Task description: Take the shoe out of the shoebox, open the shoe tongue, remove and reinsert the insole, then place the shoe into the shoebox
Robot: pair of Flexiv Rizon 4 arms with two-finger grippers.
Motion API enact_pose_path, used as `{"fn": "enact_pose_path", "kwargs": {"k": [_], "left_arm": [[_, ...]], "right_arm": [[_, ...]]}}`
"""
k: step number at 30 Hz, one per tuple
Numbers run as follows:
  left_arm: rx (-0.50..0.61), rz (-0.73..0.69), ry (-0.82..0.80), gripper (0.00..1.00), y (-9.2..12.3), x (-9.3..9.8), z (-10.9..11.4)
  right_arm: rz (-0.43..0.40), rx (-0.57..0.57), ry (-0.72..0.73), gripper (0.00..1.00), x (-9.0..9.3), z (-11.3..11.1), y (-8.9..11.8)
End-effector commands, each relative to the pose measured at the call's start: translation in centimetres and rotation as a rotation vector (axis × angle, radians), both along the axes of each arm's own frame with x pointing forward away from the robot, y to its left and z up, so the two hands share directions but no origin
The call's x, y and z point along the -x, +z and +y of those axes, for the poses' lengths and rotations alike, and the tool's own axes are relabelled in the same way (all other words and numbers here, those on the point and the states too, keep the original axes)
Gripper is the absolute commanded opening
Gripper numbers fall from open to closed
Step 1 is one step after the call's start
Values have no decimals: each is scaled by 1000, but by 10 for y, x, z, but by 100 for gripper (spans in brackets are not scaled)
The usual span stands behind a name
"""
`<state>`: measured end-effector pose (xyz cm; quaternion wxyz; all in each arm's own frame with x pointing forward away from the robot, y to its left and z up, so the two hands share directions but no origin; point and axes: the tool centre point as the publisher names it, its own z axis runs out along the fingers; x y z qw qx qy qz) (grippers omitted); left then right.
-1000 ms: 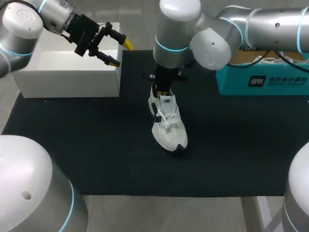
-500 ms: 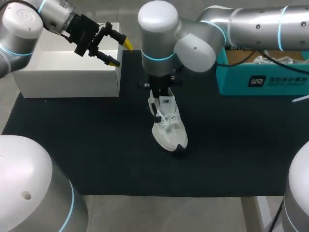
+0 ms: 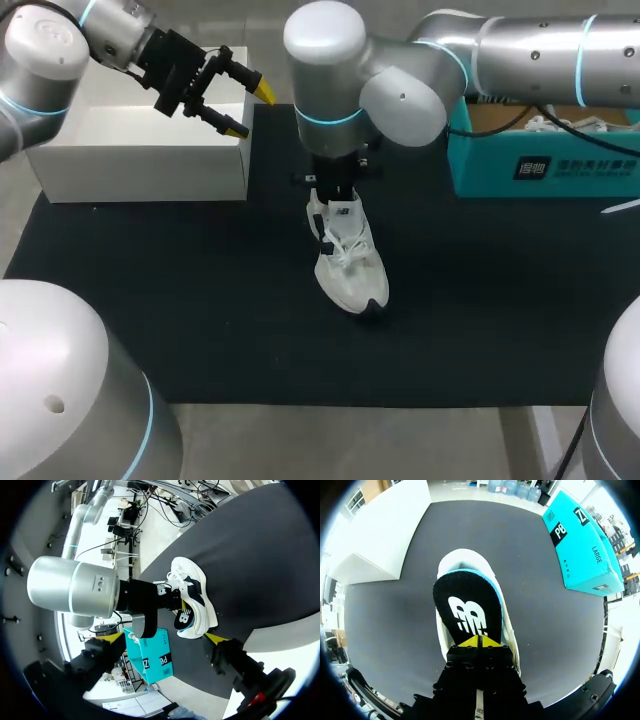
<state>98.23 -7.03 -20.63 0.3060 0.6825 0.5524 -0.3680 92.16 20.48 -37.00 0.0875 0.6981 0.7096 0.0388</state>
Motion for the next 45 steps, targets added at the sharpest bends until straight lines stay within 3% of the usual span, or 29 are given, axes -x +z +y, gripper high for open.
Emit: {"fn": "enact_pose_path", "kwargs": {"k": [1,5,11,17,35,45], "left_arm": [[-3,-3,2,100,0,1,0],[-3,-3,2,100,0,1,0],[-3,-3,2,100,0,1,0],[-3,-3,2,100,0,1,0],[-3,-3,2,100,0,1,0],[-3,-3,2,100,0,1,0]], "right_arm": [[-1,-32,-9,0,1,-5,-14],[8,-48,-9,0,-1,-3,-14],[1,-112,-37,0,0,-6,9],[-10,-99,-39,0,-4,-11,16],[15,-63,-6,0,-13,-4,-18],[59,-75,-6,0,-6,-1,-42]]}}
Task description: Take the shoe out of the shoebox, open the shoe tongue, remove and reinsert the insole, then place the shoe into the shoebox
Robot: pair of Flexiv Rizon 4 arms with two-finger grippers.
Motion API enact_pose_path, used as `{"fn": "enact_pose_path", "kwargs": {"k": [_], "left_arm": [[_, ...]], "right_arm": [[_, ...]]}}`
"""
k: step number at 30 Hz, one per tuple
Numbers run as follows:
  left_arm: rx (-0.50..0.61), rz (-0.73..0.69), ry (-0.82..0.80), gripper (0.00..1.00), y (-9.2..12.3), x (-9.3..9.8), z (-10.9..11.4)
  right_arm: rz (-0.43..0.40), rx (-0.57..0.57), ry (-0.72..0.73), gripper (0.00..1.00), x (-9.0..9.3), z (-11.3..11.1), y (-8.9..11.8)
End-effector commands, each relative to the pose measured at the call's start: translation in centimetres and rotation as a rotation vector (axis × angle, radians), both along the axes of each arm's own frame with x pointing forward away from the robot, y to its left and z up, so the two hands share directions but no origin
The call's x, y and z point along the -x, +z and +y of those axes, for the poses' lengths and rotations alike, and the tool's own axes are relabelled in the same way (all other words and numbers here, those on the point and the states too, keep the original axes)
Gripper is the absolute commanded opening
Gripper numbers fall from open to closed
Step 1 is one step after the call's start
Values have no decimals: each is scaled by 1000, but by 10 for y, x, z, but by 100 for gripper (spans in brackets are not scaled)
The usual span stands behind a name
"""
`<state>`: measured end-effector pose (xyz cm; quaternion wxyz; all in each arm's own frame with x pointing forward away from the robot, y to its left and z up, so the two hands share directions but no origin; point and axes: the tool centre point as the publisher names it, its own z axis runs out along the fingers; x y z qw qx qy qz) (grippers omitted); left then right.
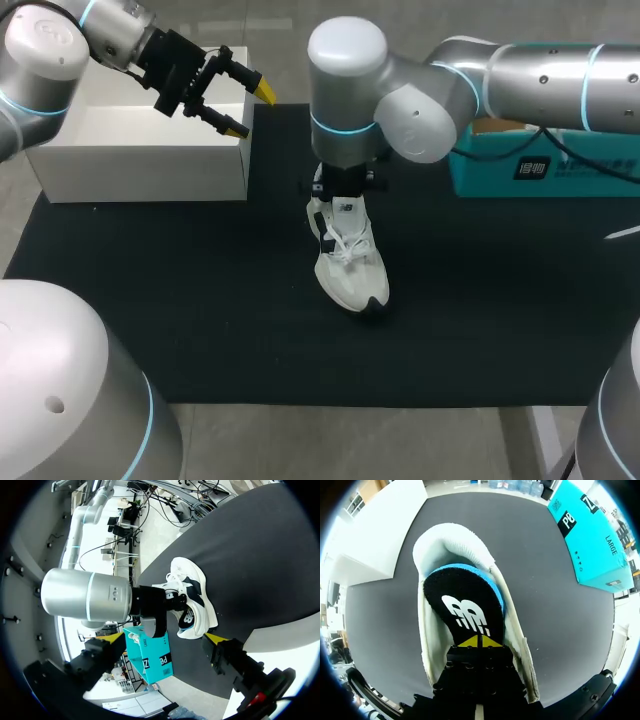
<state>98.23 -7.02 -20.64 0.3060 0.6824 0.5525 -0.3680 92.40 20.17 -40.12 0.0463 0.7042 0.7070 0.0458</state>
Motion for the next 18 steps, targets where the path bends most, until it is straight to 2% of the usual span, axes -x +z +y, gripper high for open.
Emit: {"fn": "enact_pose_path", "kwargs": {"k": [1,10,18], "left_arm": [[-3,-3,2,100,0,1,0],[-3,-3,2,100,0,1,0],[-3,-3,2,100,0,1,0]], "right_arm": [[12,-6,1,0,-4,2,-11],[-88,39,15,0,-13,1,28],[-126,58,37,0,-25,0,27]]}}
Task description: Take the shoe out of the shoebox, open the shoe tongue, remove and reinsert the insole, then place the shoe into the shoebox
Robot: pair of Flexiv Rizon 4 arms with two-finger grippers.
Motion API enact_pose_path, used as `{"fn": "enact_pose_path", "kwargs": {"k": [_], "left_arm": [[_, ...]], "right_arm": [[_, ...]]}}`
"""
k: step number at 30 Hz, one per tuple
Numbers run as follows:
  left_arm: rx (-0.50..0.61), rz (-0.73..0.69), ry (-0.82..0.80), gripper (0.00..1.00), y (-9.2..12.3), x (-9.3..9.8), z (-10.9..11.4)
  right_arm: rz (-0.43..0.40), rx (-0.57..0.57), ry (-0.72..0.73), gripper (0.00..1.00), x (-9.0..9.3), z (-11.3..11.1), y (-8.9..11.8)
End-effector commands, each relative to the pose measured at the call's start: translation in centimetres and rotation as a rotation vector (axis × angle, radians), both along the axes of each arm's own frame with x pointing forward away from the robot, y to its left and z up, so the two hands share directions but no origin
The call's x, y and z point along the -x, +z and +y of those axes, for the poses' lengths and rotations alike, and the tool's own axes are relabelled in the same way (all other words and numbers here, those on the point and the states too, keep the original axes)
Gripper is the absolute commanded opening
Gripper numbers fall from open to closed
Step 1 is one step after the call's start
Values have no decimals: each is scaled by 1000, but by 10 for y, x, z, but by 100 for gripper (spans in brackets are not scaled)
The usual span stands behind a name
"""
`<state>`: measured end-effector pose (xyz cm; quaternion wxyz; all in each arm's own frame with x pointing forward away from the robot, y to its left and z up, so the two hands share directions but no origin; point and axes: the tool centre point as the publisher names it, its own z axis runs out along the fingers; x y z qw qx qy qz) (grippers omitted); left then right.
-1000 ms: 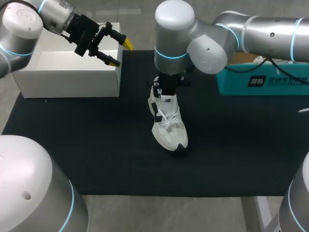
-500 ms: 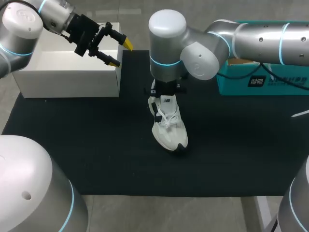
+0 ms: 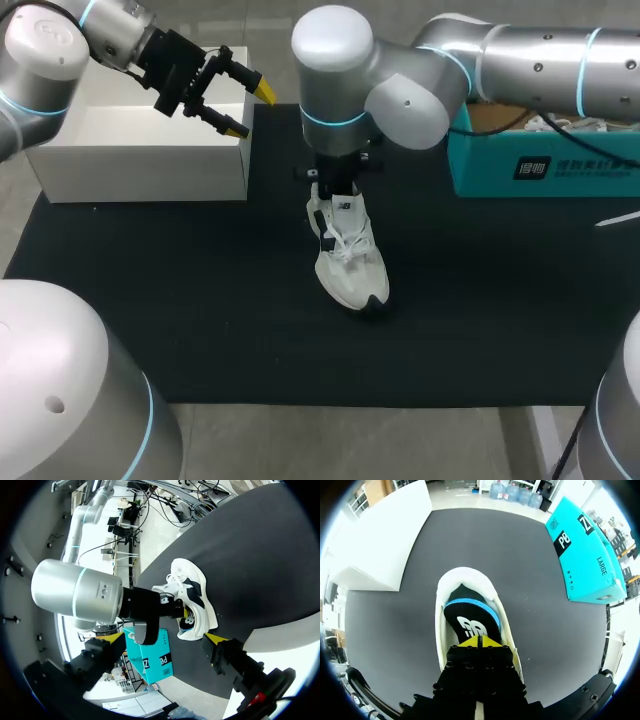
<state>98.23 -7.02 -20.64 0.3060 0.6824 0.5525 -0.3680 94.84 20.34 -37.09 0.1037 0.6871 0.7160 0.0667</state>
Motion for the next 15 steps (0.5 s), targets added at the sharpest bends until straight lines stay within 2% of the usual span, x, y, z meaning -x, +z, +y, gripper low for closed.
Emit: {"fn": "enact_pose_path", "kwargs": {"k": [1,8,15], "left_arm": [[-3,-3,2,100,0,1,0],[-3,-3,2,100,0,1,0],[-3,-3,2,100,0,1,0]], "right_arm": [[-23,14,7,0,-2,-2,-5],[-50,11,21,0,-5,-4,-30],[0,-11,14,0,1,-2,-50]]}}
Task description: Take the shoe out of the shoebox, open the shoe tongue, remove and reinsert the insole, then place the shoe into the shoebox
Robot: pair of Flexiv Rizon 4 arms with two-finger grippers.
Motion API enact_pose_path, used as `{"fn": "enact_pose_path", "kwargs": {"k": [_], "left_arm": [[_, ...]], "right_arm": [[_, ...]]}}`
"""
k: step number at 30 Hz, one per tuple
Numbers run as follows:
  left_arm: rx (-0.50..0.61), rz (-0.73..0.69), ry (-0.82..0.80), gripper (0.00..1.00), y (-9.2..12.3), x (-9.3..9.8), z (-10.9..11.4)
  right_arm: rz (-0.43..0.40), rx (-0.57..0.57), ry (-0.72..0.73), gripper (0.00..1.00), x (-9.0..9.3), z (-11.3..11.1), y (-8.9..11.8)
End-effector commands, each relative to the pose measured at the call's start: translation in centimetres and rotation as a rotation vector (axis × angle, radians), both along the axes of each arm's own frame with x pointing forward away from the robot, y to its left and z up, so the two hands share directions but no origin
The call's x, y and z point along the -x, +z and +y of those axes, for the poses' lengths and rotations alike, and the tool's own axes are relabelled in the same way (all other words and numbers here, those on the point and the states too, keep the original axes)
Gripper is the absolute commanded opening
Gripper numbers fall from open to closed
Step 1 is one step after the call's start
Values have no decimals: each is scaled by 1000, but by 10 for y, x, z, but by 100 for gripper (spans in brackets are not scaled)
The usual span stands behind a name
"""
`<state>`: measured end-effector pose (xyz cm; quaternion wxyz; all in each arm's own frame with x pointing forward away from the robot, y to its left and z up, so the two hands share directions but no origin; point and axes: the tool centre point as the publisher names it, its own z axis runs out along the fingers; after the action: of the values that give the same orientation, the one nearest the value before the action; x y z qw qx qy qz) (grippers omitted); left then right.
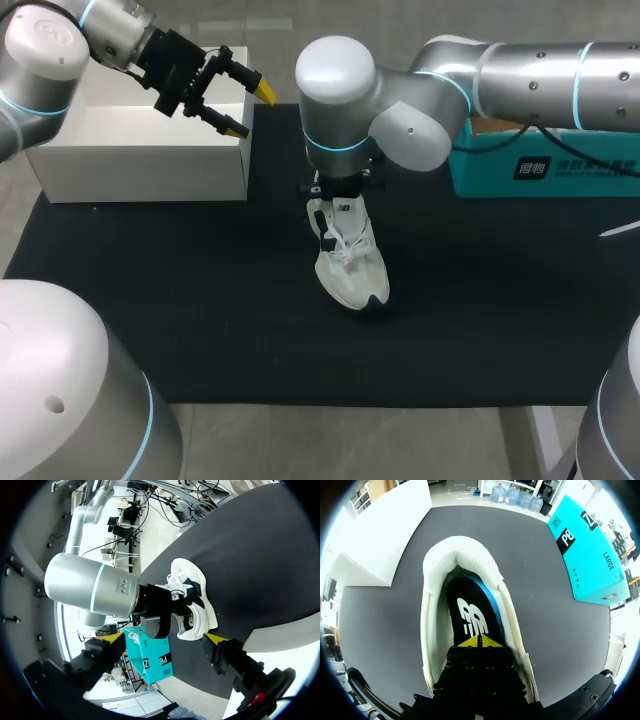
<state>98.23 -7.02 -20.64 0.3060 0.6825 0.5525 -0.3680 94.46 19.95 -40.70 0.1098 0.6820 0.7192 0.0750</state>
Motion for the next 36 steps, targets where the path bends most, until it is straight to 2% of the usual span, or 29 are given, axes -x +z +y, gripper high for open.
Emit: {"fn": "enact_pose_path", "kwargs": {"k": [1,4,6,11,15,27,34,36], "left_arm": [[-3,-3,2,100,0,1,0],[-3,-3,2,100,0,1,0],[-3,-3,2,100,0,1,0],[-3,-3,2,100,0,1,0],[-3,-3,2,100,0,1,0],[-3,-3,2,100,0,1,0],[-3,-3,2,100,0,1,0],[-3,-3,2,100,0,1,0]], "right_arm": [[26,-12,-1,0,-2,2,-16],[42,-16,-3,0,1,2,-18],[37,-11,-5,0,2,2,-11],[-25,15,-6,0,-4,2,15],[-71,40,3,0,-13,1,26],[-139,75,37,0,-30,-2,19],[-164,92,49,0,-37,0,24],[-158,91,54,0,-39,0,20]]}}
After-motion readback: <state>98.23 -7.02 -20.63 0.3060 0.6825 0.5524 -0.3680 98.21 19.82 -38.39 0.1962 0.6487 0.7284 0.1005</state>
